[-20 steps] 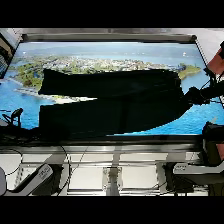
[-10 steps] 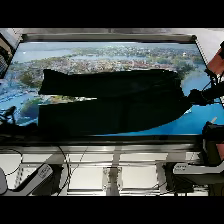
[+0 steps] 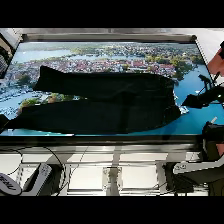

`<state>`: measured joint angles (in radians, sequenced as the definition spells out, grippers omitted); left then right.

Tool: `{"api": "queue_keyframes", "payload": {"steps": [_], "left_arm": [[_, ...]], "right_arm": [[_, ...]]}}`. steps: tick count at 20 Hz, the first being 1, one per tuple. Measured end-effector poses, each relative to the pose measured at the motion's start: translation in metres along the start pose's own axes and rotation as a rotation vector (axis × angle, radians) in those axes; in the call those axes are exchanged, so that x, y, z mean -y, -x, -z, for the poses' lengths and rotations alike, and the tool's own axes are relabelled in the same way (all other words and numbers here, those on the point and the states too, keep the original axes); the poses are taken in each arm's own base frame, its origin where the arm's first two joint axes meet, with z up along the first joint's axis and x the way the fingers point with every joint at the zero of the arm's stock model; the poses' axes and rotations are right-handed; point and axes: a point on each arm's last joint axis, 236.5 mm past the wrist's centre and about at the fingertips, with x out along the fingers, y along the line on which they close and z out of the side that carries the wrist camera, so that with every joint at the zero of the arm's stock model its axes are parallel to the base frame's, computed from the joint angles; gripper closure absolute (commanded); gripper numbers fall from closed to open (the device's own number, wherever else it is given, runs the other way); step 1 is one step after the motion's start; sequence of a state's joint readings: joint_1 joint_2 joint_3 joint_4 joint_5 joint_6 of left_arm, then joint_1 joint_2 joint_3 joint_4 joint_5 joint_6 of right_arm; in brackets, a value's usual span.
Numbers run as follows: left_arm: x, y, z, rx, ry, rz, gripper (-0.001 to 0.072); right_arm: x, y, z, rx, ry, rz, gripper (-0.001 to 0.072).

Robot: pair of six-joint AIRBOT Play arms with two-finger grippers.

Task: Fold the clothes and pants, and hang the long-sleeved shirts on hangers.

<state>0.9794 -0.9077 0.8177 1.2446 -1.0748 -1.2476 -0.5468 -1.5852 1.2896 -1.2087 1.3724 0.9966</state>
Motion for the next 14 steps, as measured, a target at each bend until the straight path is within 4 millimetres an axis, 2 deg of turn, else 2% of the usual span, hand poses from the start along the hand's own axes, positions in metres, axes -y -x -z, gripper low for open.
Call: {"api": "queue_keyframes", "payload": {"steps": [5, 10, 11, 13, 14], "left_arm": [[0.002, 0.004, -0.002, 0.008, 0.018, 0.014, 0.0685], [0.003, 0.005, 0.0, 0.002, 0.021, 0.019, 0.0685], [0.003, 0.005, 0.0, 0.003, 0.021, 0.019, 0.0685], [0.002, 0.005, 0.0, 0.001, 0.019, 0.015, 0.0685], [0.001, 0.005, 0.0, 0.001, 0.017, 0.011, 0.0685]], "right_arm": [[-0.019, -0.031, 0.02, -0.041, 0.055, -0.119, 0.0329], [-0.035, -0.047, 0.042, -0.087, 0.114, -0.201, 0.0338], [-0.035, -0.048, 0.05, -0.118, 0.128, -0.205, 0.0343], [-0.029, -0.048, 0.069, -0.195, 0.149, -0.188, 0.0404], [-0.025, -0.048, 0.077, -0.228, 0.158, -0.17, 0.0404]]}}
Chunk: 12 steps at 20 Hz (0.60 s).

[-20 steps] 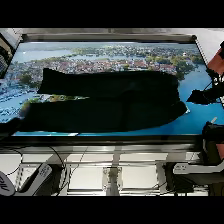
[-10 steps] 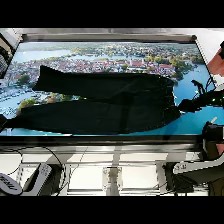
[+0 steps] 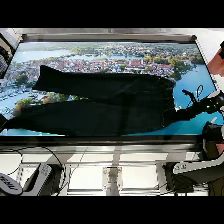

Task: Fold the clothes and pants, and hang the long-sleeved shirts on hangers.

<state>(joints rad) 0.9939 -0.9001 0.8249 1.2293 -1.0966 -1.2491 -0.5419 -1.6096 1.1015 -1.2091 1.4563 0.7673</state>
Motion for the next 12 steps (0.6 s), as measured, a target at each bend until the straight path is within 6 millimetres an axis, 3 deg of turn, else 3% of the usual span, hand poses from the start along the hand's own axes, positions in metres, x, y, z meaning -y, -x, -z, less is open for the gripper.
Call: {"api": "queue_keyframes", "payload": {"steps": [2, 3, 4, 7, 9, 12], "left_arm": [[-0.002, 0.0, 0.0, 0.0, -0.004, -0.007, 0.0685], [-0.002, 0.0, 0.0, 0.0, -0.005, -0.01, 0.0684], [-0.003, 0.0, 0.0, 0.001, -0.006, -0.012, 0.0685], [-0.003, 0.0, -0.001, 0.003, -0.006, -0.013, 0.0685], [0.001, 0.001, -0.006, 0.024, 0.006, 0.005, 0.0686], [0.015, 0.012, -0.031, 0.115, 0.058, 0.072, 0.0685]], "right_arm": [[0.005, -0.001, 0.013, -0.053, 0.002, 0.022, 0.0439], [0.007, -0.001, 0.015, -0.061, 0.003, 0.029, 0.0617], [0.008, -0.001, 0.016, -0.065, 0.003, 0.033, 0.0685], [0.001, 0.0, 0.015, -0.06, -0.003, 0.008, 0.0688], [-0.008, 0.011, 0.01, -0.038, 0.005, -0.014, 0.0688], [-0.024, 0.053, -0.001, 0.034, 0.03, -0.041, 0.0688]]}}
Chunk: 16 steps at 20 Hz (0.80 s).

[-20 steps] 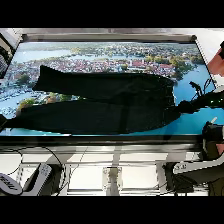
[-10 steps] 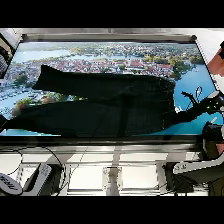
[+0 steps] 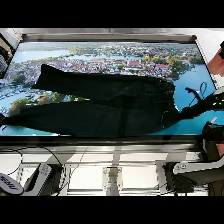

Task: Fold the clothes and pants, and hang the long-sleeved shirts on hangers.

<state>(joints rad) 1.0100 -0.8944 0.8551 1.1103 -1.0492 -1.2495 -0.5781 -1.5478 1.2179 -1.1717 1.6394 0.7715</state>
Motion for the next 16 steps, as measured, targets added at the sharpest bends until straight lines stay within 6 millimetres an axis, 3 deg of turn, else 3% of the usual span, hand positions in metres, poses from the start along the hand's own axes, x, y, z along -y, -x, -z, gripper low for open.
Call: {"api": "queue_keyframes", "payload": {"steps": [3, 6, 10, 13, 16], "left_arm": [[0.016, 0.024, -0.044, 0.153, 0.075, 0.081, 0.0685], [0.03, 0.06, -0.087, 0.311, 0.12, 0.145, 0.0685], [0.046, 0.101, -0.117, 0.443, 0.114, 0.185, 0.0685], [0.058, 0.118, -0.119, 0.471, 0.094, 0.205, 0.0686], [0.074, 0.122, -0.112, 0.455, 0.047, 0.22, 0.0687]], "right_arm": [[-0.012, 0.064, -0.014, 0.169, -0.008, 0.013, 0.0688], [-0.026, 0.139, -0.018, 0.405, -0.017, 0.049, 0.0689], [-0.041, 0.221, -0.016, 0.702, -0.054, 0.099, 0.0688], [-0.039, 0.25, -0.013, 0.804, -0.124, 0.127, 0.0688], [-0.023, 0.257, -0.004, 0.82, -0.239, 0.175, 0.0688]]}}
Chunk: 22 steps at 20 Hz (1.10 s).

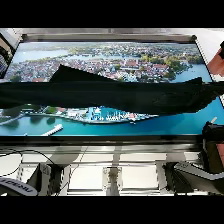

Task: Fold the clothes and pants, and hang the long-sleeved shirts on hangers.

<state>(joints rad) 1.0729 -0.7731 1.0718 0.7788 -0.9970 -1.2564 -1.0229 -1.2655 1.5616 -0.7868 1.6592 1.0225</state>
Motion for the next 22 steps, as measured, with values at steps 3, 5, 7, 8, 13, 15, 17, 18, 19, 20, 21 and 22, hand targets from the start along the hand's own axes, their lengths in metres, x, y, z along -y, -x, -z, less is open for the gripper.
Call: {"api": "queue_keyframes", "payload": {"steps": [3, 5, 7, 8, 13, 15, 17, 18, 19, 20, 21, 22], "left_arm": [[0.007, -0.006, 0.028, -0.11, -0.061, -0.015, 0.0687], [0.009, -0.015, 0.048, -0.191, -0.104, -0.032, 0.0687], [0.014, -0.032, 0.068, -0.265, -0.149, -0.035, 0.0687], [0.017, -0.041, 0.08, -0.308, -0.174, -0.032, 0.0687], [0.026, -0.081, 0.151, -0.566, -0.313, -0.046, 0.0687], [0.029, -0.093, 0.173, -0.655, -0.353, -0.053, 0.0687], [0.042, -0.108, 0.182, -0.693, -0.378, -0.045, 0.0687], [0.052, -0.118, 0.183, -0.698, -0.385, -0.037, 0.0687], [0.064, -0.129, 0.181, -0.696, -0.394, -0.025, 0.0687], [0.079, -0.141, 0.18, -0.69, -0.403, -0.008, 0.0687], [0.093, -0.154, 0.179, -0.686, -0.407, 0.006, 0.0687], [0.109, -0.167, 0.177, -0.678, -0.408, 0.022, 0.0687]], "right_arm": [[0.028, 0.002, 0.006, -0.023, -0.09, 0.109, 0.0689], [0.046, 0.0, 0.014, -0.055, -0.147, 0.16, 0.0689], [0.064, -0.007, 0.024, -0.105, -0.191, 0.217, 0.0689], [0.073, -0.01, 0.029, -0.133, -0.205, 0.249, 0.0689], [0.112, -0.03, 0.058, -0.299, -0.245, 0.367, 0.0688], [0.126, -0.04, 0.069, -0.356, -0.267, 0.379, 0.0688], [0.136, -0.054, 0.073, -0.374, -0.289, 0.366, 0.0688], [0.14, -0.063, 0.071, -0.364, -0.305, 0.353, 0.0688], [0.142, -0.072, 0.066, -0.343, -0.325, 0.336, 0.0688], [0.145, -0.08, 0.061, -0.316, -0.344, 0.323, 0.0688], [0.147, -0.088, 0.054, -0.284, -0.363, 0.309, 0.0688], [0.149, -0.094, 0.046, -0.244, -0.383, 0.298, 0.0688]]}}
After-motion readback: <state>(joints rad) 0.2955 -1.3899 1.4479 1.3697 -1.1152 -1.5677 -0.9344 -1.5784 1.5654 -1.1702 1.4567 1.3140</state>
